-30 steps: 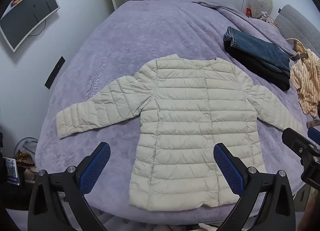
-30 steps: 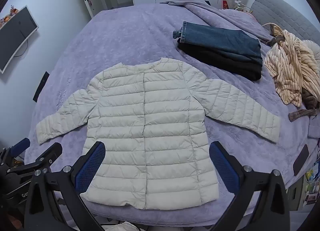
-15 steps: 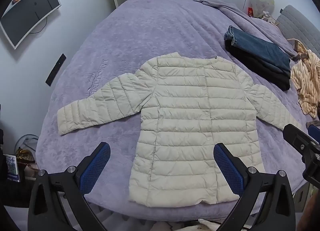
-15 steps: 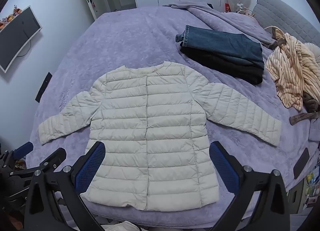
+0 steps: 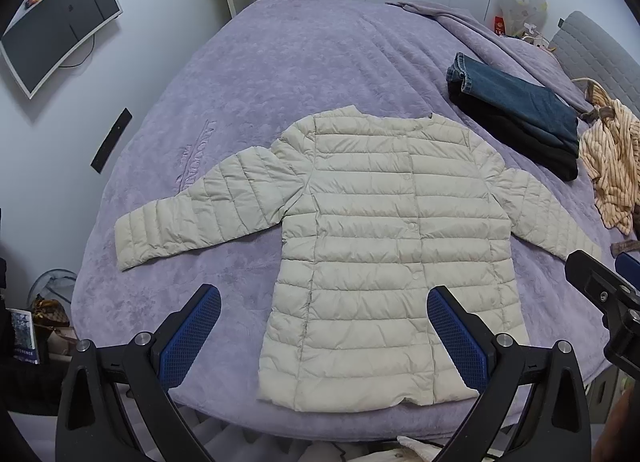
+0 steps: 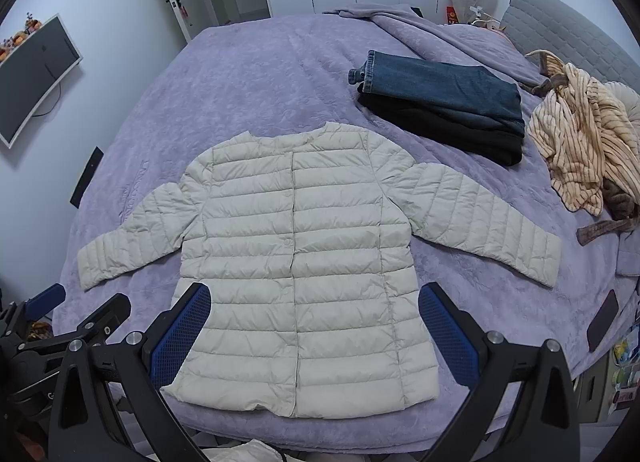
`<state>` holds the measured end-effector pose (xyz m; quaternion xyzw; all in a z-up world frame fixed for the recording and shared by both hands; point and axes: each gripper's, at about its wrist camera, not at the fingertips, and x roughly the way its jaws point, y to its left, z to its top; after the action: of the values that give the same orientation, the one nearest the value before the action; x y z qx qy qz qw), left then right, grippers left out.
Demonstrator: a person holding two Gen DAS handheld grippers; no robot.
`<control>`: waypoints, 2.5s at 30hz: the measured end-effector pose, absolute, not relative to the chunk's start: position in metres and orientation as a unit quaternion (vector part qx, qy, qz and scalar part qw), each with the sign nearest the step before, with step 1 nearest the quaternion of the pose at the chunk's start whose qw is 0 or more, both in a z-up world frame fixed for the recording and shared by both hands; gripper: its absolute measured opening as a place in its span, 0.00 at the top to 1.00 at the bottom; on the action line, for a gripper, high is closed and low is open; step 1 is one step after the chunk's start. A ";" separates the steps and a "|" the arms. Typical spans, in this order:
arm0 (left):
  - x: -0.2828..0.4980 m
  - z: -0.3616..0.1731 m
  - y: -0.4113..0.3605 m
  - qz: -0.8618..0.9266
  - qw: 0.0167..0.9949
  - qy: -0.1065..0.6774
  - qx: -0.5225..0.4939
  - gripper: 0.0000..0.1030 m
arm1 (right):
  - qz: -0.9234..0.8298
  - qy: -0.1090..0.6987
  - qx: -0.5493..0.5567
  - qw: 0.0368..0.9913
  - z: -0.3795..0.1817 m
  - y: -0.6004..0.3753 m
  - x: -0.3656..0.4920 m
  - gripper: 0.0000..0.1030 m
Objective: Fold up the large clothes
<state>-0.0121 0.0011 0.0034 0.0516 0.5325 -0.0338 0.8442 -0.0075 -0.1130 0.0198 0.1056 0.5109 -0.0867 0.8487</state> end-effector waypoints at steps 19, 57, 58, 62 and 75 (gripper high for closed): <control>-0.015 0.003 0.004 -0.033 0.842 0.536 0.048 0.00 | -0.085 0.509 0.106 0.850 0.019 -0.113 -0.009 0.00; -0.013 0.001 0.009 -0.034 0.841 0.538 0.045 0.00 | -0.085 0.511 0.106 0.849 0.017 -0.111 -0.011 0.00; -0.012 0.002 0.009 -0.034 0.841 0.538 0.045 0.00 | -0.085 0.511 0.106 0.849 0.017 -0.111 -0.011 0.00; -0.011 0.002 0.009 -0.034 0.841 0.538 0.045 0.00 | -0.085 0.512 0.106 0.848 0.017 -0.111 -0.010 0.00; -0.011 0.003 0.009 -0.034 0.841 0.539 0.044 0.00 | -0.085 0.512 0.106 0.848 0.017 -0.111 -0.010 0.00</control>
<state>-0.0106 0.0086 0.0026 0.0444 0.5386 -0.0339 0.8407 -0.0101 -0.1107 0.0170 0.1063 0.5125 -0.0851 0.8479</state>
